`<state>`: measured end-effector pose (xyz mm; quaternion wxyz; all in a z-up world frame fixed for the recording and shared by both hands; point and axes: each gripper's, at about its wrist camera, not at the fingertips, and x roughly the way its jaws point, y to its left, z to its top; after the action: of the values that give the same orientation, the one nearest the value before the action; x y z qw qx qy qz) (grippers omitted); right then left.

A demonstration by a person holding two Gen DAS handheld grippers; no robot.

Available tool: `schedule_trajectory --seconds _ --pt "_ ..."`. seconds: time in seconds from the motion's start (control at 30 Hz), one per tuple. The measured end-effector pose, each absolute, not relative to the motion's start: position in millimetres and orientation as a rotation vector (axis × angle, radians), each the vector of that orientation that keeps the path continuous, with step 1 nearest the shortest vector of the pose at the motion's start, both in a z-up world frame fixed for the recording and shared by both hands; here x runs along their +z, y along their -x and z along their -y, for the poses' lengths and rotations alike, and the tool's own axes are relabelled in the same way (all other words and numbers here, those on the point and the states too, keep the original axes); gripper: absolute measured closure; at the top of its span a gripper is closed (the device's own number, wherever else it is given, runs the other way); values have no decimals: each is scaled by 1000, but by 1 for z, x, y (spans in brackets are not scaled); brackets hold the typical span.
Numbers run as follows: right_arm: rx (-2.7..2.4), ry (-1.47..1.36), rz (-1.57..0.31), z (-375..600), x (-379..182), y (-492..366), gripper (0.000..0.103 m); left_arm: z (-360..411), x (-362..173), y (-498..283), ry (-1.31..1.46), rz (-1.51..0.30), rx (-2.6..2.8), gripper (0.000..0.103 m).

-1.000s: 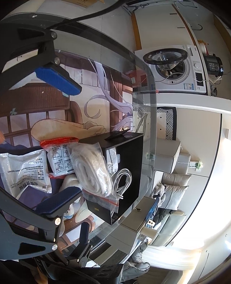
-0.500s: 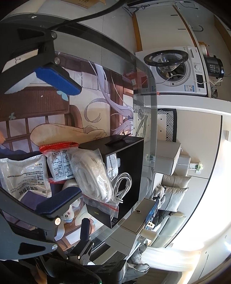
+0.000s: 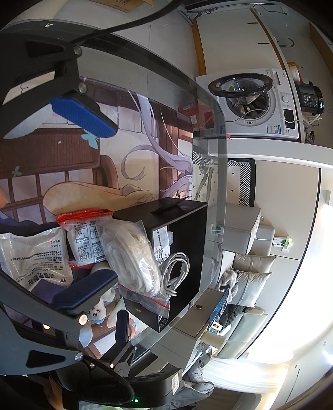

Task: Organize soft objects
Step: 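Move the right gripper down to the white plush doll beside the box, then close the right gripper on the white plush doll's body, then lift the plush doll with right gripper while left moves to the clear rope bag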

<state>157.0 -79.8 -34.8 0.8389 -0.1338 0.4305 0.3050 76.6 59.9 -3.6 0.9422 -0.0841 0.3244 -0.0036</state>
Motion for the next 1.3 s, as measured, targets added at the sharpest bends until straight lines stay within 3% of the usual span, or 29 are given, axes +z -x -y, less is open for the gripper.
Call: schedule_trajectory --seconds 0.03,0.37,0.83,1.03,1.3 --pt "643 278 -915 80 -36 -159 15 -60 -4 -77 172 -662 -7 0" --pt "684 276 -915 72 -41 -158 23 -60 -4 -77 170 -663 -8 0" --pt "732 294 -910 73 -46 -148 62 -59 -5 -77 167 -666 -8 0" --pt "767 270 -917 88 -46 -137 74 -55 -6 -78 162 -670 -12 0" --pt "792 301 -916 110 -43 -111 76 -50 -5 -78 159 -674 -15 0"
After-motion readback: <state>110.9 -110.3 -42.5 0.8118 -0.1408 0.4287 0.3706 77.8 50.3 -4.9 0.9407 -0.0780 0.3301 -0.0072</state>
